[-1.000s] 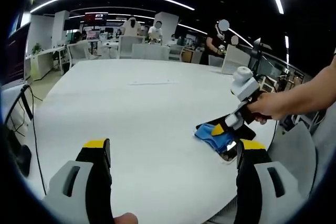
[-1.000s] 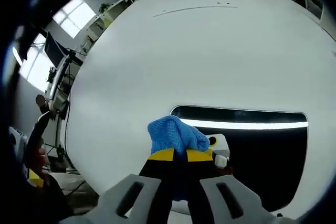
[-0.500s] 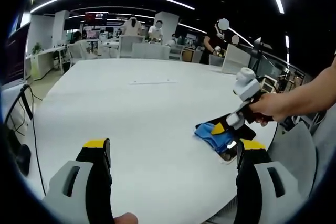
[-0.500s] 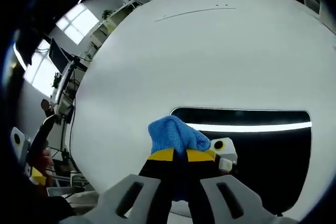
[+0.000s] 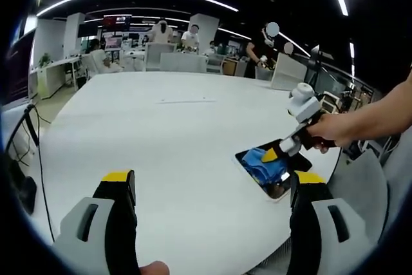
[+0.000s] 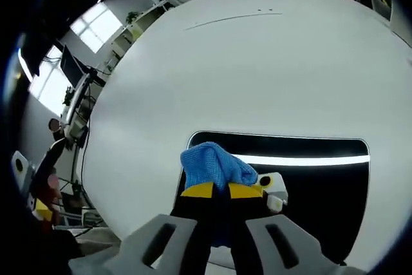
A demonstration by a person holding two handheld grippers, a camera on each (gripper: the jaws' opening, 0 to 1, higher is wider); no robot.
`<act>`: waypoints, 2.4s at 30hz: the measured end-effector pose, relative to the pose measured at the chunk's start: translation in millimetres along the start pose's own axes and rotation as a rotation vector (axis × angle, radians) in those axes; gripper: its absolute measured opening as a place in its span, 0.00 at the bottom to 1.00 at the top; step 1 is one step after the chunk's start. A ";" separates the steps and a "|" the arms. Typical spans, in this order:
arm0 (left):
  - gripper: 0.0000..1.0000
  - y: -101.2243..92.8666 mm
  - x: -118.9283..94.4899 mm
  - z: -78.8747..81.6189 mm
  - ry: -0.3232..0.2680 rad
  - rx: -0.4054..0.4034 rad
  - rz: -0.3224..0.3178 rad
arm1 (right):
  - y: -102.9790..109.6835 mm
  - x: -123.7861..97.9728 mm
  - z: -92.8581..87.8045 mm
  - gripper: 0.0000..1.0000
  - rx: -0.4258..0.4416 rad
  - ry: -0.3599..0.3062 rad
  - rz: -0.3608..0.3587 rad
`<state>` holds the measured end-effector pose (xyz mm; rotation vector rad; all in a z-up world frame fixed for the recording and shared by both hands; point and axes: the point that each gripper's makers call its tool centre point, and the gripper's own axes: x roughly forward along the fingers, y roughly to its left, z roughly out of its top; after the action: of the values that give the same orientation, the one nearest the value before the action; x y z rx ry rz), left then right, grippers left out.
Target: Wipe the mirror surface with the cleaning cloth until all visible marks leave the cleaned area.
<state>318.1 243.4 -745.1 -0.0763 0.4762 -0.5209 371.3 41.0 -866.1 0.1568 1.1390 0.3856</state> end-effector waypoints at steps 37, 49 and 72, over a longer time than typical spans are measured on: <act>0.99 -49.9 6.1 -13.7 0.006 0.047 0.053 | -116.8 -44.8 -9.7 0.00 0.019 0.021 -0.024; 0.99 -52.4 8.9 -20.3 0.022 0.053 0.050 | -135.6 -56.0 -14.1 0.00 0.044 0.016 -0.059; 0.99 -29.6 10.4 -1.6 -0.010 0.050 -0.036 | -147.0 -58.6 -11.4 0.00 0.129 -0.006 -0.157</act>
<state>311.6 212.6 -745.3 -0.0401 0.4525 -0.5669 371.9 -117.7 -867.1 0.1798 1.1620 0.1721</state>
